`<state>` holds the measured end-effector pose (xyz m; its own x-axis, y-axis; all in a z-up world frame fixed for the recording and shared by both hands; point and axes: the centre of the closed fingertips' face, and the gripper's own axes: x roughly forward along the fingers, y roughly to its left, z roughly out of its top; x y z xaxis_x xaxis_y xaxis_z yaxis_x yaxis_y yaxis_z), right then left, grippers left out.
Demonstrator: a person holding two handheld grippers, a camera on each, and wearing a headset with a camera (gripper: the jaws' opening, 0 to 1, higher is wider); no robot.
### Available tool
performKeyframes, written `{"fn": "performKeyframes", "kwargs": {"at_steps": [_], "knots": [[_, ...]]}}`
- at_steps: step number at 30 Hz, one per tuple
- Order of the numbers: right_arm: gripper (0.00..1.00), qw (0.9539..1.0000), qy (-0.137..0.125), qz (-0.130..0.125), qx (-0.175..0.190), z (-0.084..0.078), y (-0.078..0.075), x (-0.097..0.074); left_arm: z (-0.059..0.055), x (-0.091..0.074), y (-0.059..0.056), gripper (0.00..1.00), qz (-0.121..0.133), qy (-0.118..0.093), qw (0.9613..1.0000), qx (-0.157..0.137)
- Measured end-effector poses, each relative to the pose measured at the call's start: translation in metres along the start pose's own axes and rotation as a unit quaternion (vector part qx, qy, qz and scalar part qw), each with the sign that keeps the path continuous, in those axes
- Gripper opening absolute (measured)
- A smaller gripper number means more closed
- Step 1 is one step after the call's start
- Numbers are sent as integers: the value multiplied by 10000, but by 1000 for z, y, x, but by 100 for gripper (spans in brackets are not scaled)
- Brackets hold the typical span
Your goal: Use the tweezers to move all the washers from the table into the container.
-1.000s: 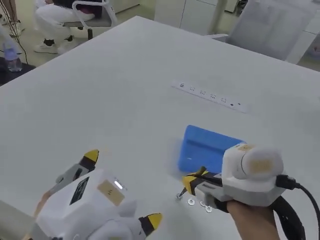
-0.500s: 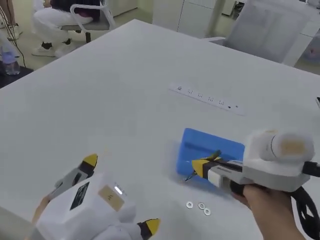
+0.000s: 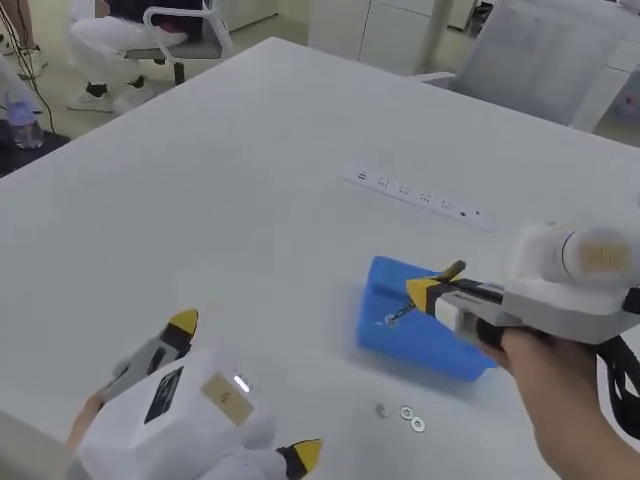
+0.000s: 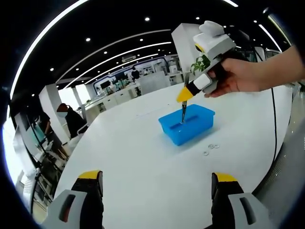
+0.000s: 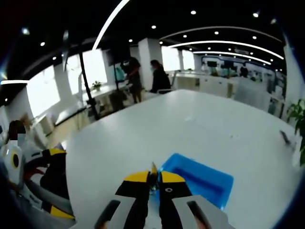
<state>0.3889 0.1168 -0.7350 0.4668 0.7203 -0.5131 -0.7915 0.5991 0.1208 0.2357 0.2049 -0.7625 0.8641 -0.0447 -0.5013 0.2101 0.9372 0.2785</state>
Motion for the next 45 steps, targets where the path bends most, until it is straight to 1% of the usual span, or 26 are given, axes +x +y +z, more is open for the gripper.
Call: {"fn": "performKeyframes", "kwargs": {"at_steps": [5,8,10,14,16,21,23,25,31,36,39,40,45], "knots": [[3,9999,56,-122,-91,-1,-7,10,0,0,1,96,20,10,10000,-14],[3,9996,133,-222,-138,-6,-15,17,-1,0,0,96,12,33,10000,10],[3,9994,175,-239,-154,-9,-17,20,-1,0,0,96,5,33,10000,17],[3,9991,270,-284,-175,-16,-18,26,-1,0,1,96,17,26,10000,6],[3,9989,345,-267,-183,-19,-17,31,-2,1,0,96,11,59,10000,18],[3,9977,548,-297,-282,-34,-22,39,-2,1,0,96,8,74,10000,38],[3,9971,641,-305,-278,-40,-23,40,-3,1,0,96,13,85,10000,41],[3,9969,667,-304,-273,-44,-24,42,-3,1,-1,96,7,85,10000,44],[3,9962,740,-334,-328,-50,-25,46,-4,2,-1,96,9,120,9999,72],[3,9958,749,-381,-370,-50,-27,45,-5,2,-1,95,10,135,9999,77],[3,9952,811,-379,-393,-58,-28,47,-4,2,-1,95,4,128,9999,81],[3,9956,740,-393,-414,-55,-28,46,-4,2,-1,95,10,130,9999,82],[4,9954,770,-413,-395,-54,-30,45,-5,2,-1,95,9,142,9999,93]]}}
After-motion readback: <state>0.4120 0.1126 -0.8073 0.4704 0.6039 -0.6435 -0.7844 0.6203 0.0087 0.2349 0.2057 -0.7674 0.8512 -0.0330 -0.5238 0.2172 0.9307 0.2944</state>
